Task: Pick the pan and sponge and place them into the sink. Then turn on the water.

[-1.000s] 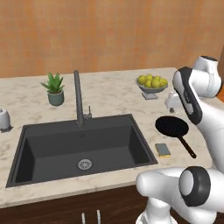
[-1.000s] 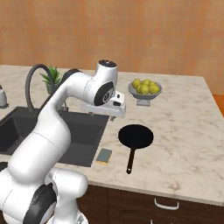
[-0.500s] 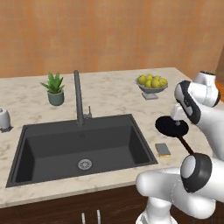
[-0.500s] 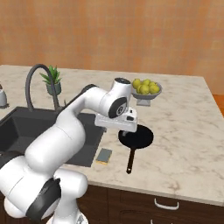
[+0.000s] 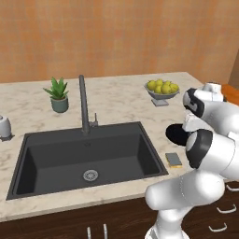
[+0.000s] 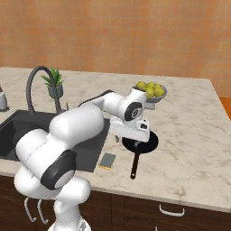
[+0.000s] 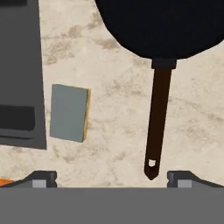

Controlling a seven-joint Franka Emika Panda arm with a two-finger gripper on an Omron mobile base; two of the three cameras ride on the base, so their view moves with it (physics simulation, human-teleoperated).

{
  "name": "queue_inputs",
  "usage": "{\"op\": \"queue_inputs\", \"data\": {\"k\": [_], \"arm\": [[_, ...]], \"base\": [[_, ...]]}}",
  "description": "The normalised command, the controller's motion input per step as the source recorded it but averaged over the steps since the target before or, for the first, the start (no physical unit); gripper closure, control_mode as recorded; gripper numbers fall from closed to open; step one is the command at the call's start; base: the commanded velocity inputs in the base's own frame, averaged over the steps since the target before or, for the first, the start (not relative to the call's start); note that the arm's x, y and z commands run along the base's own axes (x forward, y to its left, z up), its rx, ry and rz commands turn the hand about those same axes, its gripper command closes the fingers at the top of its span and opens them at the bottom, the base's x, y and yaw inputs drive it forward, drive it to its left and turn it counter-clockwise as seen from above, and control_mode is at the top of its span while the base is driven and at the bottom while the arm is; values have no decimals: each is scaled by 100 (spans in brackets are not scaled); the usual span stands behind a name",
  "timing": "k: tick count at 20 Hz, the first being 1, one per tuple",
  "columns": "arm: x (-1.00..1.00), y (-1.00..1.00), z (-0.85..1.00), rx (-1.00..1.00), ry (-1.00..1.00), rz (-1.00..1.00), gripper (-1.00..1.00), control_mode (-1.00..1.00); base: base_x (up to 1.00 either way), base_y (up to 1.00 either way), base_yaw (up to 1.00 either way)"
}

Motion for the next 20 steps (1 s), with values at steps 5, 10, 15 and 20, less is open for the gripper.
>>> {"op": "queue_inputs", "data": {"k": [5,10,15,20], "arm": [[0,-38,-57,4,-2,3,-100,-100],[0,-16,-19,-7,-5,10,-100,-100],[0,-3,-40,-8,0,13,-100,-100],[0,0,-52,-1,0,11,-100,-100]], "base": [[0,0,0],[0,0,0],[0,0,0],[0,0,0]]}}
